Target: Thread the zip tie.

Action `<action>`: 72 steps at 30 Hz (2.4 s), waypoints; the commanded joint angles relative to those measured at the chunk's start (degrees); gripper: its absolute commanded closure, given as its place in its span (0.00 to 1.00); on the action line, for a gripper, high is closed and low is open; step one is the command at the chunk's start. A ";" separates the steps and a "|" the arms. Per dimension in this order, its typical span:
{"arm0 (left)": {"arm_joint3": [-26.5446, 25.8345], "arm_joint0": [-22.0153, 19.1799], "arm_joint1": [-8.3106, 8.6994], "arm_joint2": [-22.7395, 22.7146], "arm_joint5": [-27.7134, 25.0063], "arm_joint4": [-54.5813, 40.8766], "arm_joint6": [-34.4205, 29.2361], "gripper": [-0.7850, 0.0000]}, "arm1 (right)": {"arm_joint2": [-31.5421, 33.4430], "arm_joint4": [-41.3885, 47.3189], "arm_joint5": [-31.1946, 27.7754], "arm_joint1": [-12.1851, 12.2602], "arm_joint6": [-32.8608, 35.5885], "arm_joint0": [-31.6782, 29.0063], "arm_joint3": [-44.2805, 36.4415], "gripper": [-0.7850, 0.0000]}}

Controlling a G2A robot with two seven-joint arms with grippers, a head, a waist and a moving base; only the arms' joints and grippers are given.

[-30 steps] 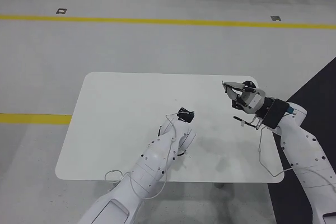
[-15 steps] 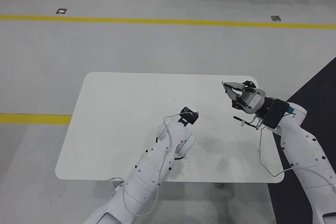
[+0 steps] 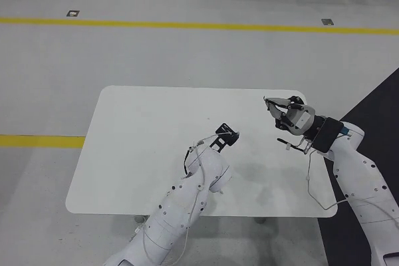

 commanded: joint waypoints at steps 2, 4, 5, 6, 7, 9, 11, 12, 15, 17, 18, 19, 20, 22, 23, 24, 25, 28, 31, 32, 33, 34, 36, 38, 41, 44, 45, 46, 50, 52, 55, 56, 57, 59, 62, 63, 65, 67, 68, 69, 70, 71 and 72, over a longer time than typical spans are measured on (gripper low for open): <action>-4.06 1.02 1.04 -0.76 -7.28 4.97 -0.90 0.00 | 0.00 0.00 0.00 0.00 0.00 0.00 0.00 1.00; -5.73 2.01 1.58 -1.20 -13.48 4.90 -0.84 0.00 | 0.00 0.00 0.00 0.00 0.00 0.00 0.00 1.00; -6.18 2.17 1.91 -1.18 -16.46 5.54 -0.25 0.00 | 0.00 0.00 0.00 0.00 0.00 0.00 0.00 1.00; -5.25 2.36 2.32 -0.63 -18.24 7.00 1.52 0.00 | 0.00 0.00 0.00 0.00 0.00 0.00 0.00 1.00; -4.11 2.40 2.76 0.09 -20.52 7.98 3.79 0.00 | 0.00 0.00 0.00 0.00 0.00 0.00 0.00 1.00; -3.11 2.35 3.28 -0.30 -22.11 7.74 5.39 0.00 | 0.00 0.00 0.00 0.00 0.00 0.00 0.00 1.00; -3.11 2.35 3.28 -0.30 -22.11 7.74 5.39 0.00 | 0.00 0.00 0.00 0.00 0.00 0.00 0.00 1.00; -3.11 2.35 3.28 -0.30 -22.11 7.74 5.39 0.00 | 0.00 0.00 0.00 0.00 0.00 0.00 0.00 1.00; -3.11 2.35 3.28 -0.30 -22.11 7.74 5.39 0.00 | 0.00 0.00 0.00 0.00 0.00 0.00 0.00 1.00; -3.11 2.35 3.28 -0.30 -22.11 7.74 5.39 0.00 | 0.00 0.00 0.00 0.00 0.00 0.00 0.00 1.00; -3.11 2.35 3.28 -0.30 -22.11 7.74 5.39 0.00 | 0.00 0.00 0.00 0.00 0.00 0.00 0.00 1.00; -2.48 2.78 3.36 0.43 -23.67 7.75 6.96 0.00 | 0.00 0.00 0.00 0.00 0.00 0.00 0.00 1.00; -1.19 2.61 3.49 1.09 -25.10 8.28 8.38 0.00 | 0.00 0.00 0.00 0.00 0.00 0.00 0.00 1.00; 0.43 1.71 3.66 1.33 -26.54 8.16 9.83 0.00 | 0.00 0.00 0.00 0.00 0.00 0.00 0.00 1.00; 1.31 1.19 3.76 1.57 -27.32 7.92 10.60 0.00 | 0.00 0.00 0.00 0.00 0.00 0.00 0.00 1.00; 2.14 0.54 3.88 2.02 -27.96 8.09 11.24 0.00 | 0.00 0.00 0.00 0.00 0.00 0.00 0.00 1.00; 2.93 -0.04 3.96 2.37 -28.14 8.15 11.42 0.00 | 0.00 0.00 0.00 0.00 0.00 0.00 0.00 1.00; 5.20 -1.84 4.17 3.47 -29.37 6.46 12.64 0.52 | 0.00 0.00 0.00 0.00 0.00 0.00 0.00 1.00; 7.81 -3.75 4.40 4.32 -29.88 3.20 13.16 0.65 | 0.00 0.00 0.00 0.00 0.00 0.00 0.00 1.00; 8.46 -4.48 4.50 4.54 -30.14 1.46 13.41 0.64 | 0.00 0.00 0.00 0.00 0.00 0.00 0.00 1.00; 9.16 -5.25 4.63 4.68 -30.04 -0.27 13.32 0.63 | 0.00 0.00 0.00 0.00 0.00 0.00 0.00 1.00; 9.79 -5.99 4.80 5.15 -30.11 -1.90 13.38 0.64 | 0.00 0.00 0.00 0.00 0.00 0.00 0.00 1.00; 11.57 -7.44 5.30 6.33 -29.73 -5.74 12.99 0.63 | 0.00 0.00 0.00 0.00 0.00 0.00 0.00 1.00; 13.33 -9.57 5.89 8.22 -28.50 -10.21 11.76 0.60 | 0.00 0.00 0.00 0.00 0.00 0.00 0.00 1.00; 15.65 -13.00 7.01 11.99 -26.23 -19.26 9.48 0.61 | 0.00 0.00 0.00 0.00 0.00 0.00 0.00 1.00; 17.08 -17.30 8.44 17.07 -22.88 -28.49 6.13 0.60 | 0.00 0.00 0.00 0.00 0.00 0.00 0.00 1.00; 17.22 -18.65 8.98 18.92 -22.00 -32.06 5.25 0.57 | 0.00 0.00 0.00 0.00 0.00 0.00 0.00 1.00; 16.95 -20.16 9.58 20.68 -21.33 -35.33 4.58 0.56 | 0.00 0.00 0.00 0.00 0.00 0.00 0.00 1.00; 15.91 -24.58 12.07 26.12 -18.40 -46.82 1.67 0.56 | 0.00 0.00 0.00 0.00 0.00 0.00 0.00 1.00; 15.65 -26.00 13.13 27.94 -18.37 -51.39 1.65 0.55 | 0.00 0.00 0.00 0.00 0.00 0.00 0.00 1.00; 15.67 -27.36 14.25 29.43 -18.84 -55.60 2.13 0.55 | 0.00 0.00 0.00 0.00 0.00 0.00 0.00 1.00; 15.74 -27.62 14.49 29.55 -19.06 -56.29 2.35 0.55 | 0.00 0.00 0.00 0.00 0.00 0.00 0.00 1.00; 15.68 -27.79 14.67 29.40 -19.25 -56.70 2.54 0.55 | 0.00 0.00 0.00 0.00 0.00 0.00 0.00 1.00; 15.47 -27.68 14.95 28.57 -18.89 -56.32 3.98 0.56 | 0.00 0.00 0.00 0.00 0.00 0.00 0.00 1.00; 15.07 -26.63 15.50 27.09 -17.20 -53.77 9.40 0.56 | 0.00 0.00 0.00 0.00 0.00 0.00 0.00 1.00; 14.73 -26.22 15.72 26.77 -16.68 -52.37 11.09 0.56 | 0.00 0.00 0.00 0.00 0.00 0.00 0.00 1.00; 14.20 -25.18 16.15 26.41 -16.13 -50.13 12.97 0.25 | 0.00 0.00 0.00 0.00 0.00 0.00 0.00 1.00; 13.56 -24.25 16.47 25.95 -16.34 -49.68 13.96 0.00 | 0.00 0.00 0.00 0.00 0.00 0.00 0.00 1.00; 13.56 -24.25 16.47 25.95 -16.34 -49.68 13.96 0.00 | 0.00 0.00 0.00 0.00 0.00 0.00 0.00 1.00; 13.56 -24.25 16.47 25.95 -16.34 -49.68 13.96 0.00 | 0.00 0.00 0.00 0.00 0.00 0.00 0.00 1.00; 13.56 -24.25 16.47 25.95 -16.34 -49.68 13.96 0.00 | 0.00 0.00 0.00 0.00 0.00 0.00 0.00 1.00; 13.56 -24.25 16.47 25.95 -16.34 -49.68 13.96 0.00 | 0.00 0.00 0.00 0.00 0.00 0.00 0.00 1.00; 13.56 -24.25 16.47 25.95 -16.34 -49.68 13.96 0.00 | 0.00 0.00 0.00 0.00 0.00 0.00 0.00 1.00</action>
